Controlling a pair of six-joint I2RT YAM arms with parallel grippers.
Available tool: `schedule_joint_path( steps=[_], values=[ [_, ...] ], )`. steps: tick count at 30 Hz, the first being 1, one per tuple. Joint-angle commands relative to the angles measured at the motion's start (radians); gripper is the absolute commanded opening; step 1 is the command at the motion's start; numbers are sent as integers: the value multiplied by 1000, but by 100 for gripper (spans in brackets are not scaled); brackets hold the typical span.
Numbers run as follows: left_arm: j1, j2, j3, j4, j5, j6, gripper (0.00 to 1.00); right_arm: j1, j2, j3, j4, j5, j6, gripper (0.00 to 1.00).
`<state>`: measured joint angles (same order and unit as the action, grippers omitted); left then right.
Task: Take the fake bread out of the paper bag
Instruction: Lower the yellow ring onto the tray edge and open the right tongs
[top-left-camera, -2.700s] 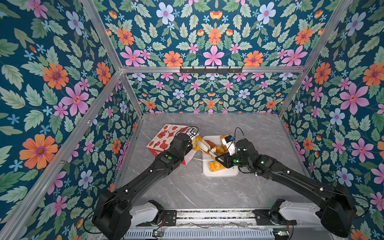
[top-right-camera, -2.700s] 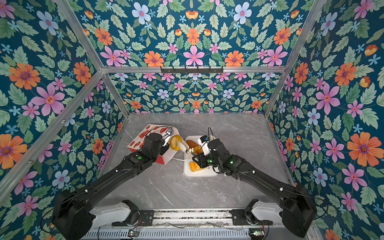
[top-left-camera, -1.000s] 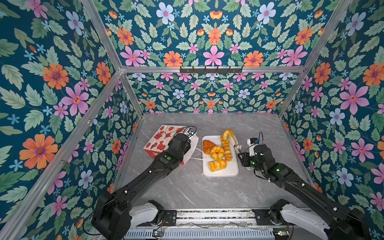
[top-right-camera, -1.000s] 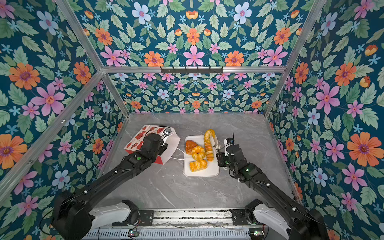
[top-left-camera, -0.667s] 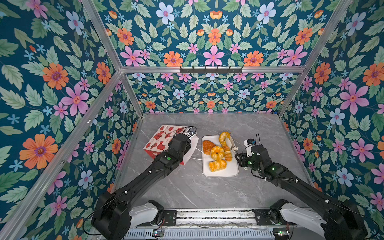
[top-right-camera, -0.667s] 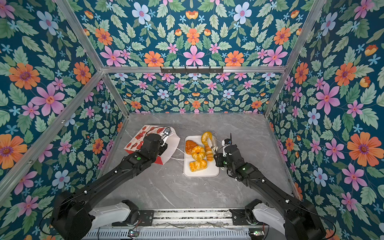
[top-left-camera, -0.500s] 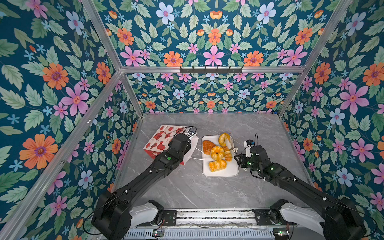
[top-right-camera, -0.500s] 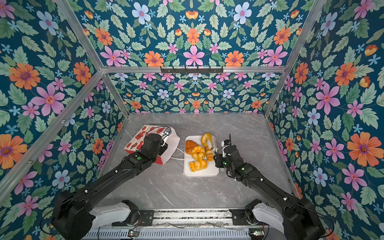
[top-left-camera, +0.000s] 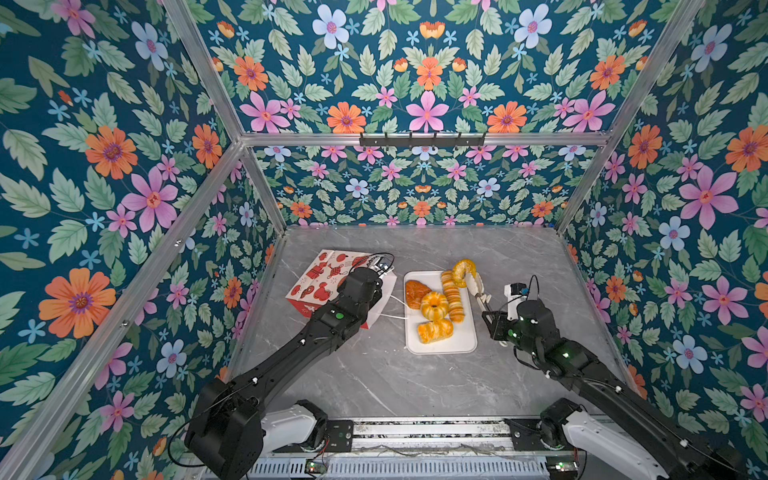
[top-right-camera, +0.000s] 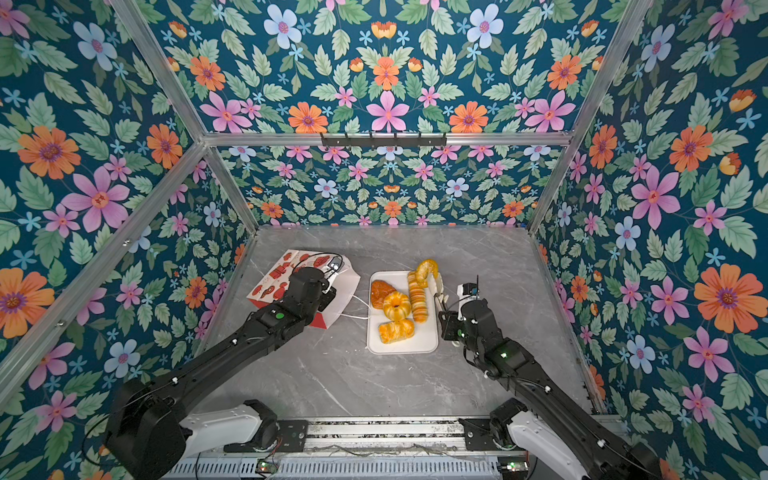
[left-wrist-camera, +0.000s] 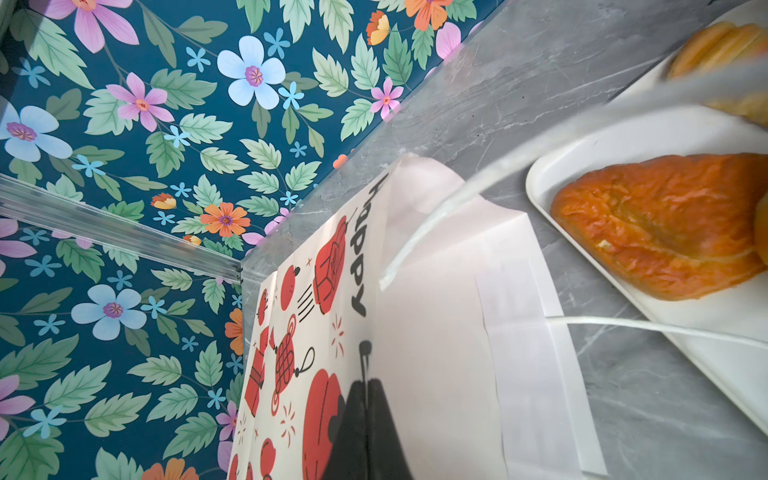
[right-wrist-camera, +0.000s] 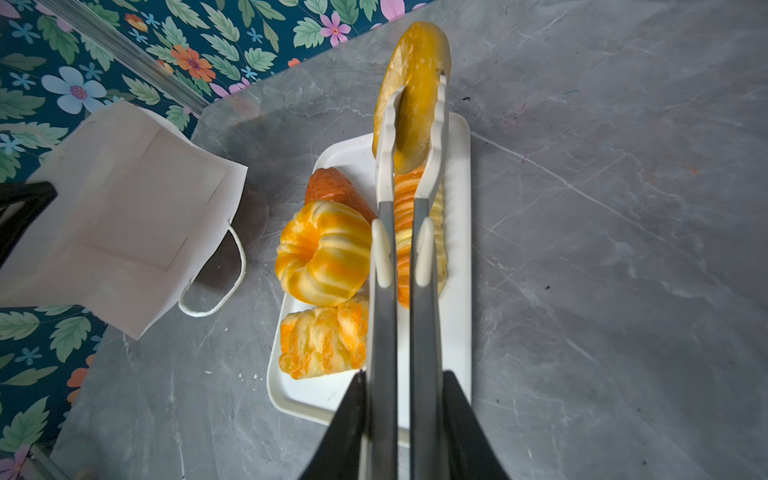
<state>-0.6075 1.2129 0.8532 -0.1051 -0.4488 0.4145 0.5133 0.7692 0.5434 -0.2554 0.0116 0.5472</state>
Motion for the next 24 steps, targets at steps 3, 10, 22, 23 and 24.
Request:
schedule_joint_path(
  steps=[3,10,22,23,24],
  values=[
    [2,-1,6,9,0,-11,0,1,-175,-26,-230,-66,86,0],
    [3,-9,7,9,5,-11,0,4,-383,-87,-370,-209,234,0],
    [2,-10,8,7,12,-13,0,13,-408,-132,-398,-301,275,0],
    [2,-9,8,8,12,-12,0,16,-412,-131,-409,-297,276,0],
    [3,-8,7,8,12,-12,0,17,-417,-125,-421,-294,274,0]
  ],
)
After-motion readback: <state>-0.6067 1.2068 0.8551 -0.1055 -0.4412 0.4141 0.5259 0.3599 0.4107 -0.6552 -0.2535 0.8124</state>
